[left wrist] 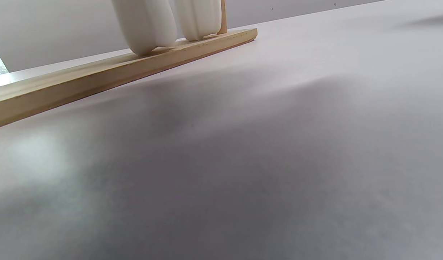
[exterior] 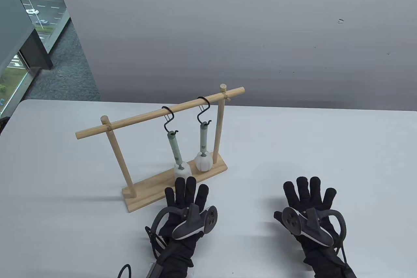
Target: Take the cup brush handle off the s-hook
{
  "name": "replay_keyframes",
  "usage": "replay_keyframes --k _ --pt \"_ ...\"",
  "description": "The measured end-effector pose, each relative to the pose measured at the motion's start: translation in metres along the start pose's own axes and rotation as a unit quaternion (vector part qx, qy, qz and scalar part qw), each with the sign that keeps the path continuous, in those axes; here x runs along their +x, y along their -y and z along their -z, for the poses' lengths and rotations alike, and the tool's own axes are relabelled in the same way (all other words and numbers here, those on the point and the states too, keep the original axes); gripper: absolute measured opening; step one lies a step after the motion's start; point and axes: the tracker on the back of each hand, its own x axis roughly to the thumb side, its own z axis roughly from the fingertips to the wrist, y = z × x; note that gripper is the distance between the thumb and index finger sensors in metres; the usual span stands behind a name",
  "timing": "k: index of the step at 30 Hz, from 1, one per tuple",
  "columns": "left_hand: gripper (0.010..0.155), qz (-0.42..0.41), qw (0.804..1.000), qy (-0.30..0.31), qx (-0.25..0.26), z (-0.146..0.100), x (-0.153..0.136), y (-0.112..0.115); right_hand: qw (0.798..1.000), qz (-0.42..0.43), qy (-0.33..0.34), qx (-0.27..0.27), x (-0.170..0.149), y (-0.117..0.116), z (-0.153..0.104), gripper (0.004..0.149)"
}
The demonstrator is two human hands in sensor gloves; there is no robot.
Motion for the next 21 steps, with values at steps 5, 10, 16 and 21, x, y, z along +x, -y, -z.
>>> replay_keyframes --k 5,10,16,21 --pt "0.093 -0.002 1.0 -0.003 0.0 -0.001 -0.001 -0.001 1.0 0.003 0.002 0.002 0.0 0.0 0.0 0.089" --pt "0.093 -0.027 0.999 0.001 0.022 -0.001 -0.004 -0.004 1.0 0.005 0.002 0.003 -0.001 -0.001 0.001 0.089" --pt "0.093 -0.093 0.993 -0.003 0.072 -0.005 -0.015 -0.009 1.0 0.009 0.001 0.01 0.0 -0.001 0.001 0.089" --pt "0.092 -0.241 0.95 -0.032 0.197 -0.017 -0.044 -0.016 1.0 0.015 0.002 0.011 0.0 -0.002 0.001 0.089"
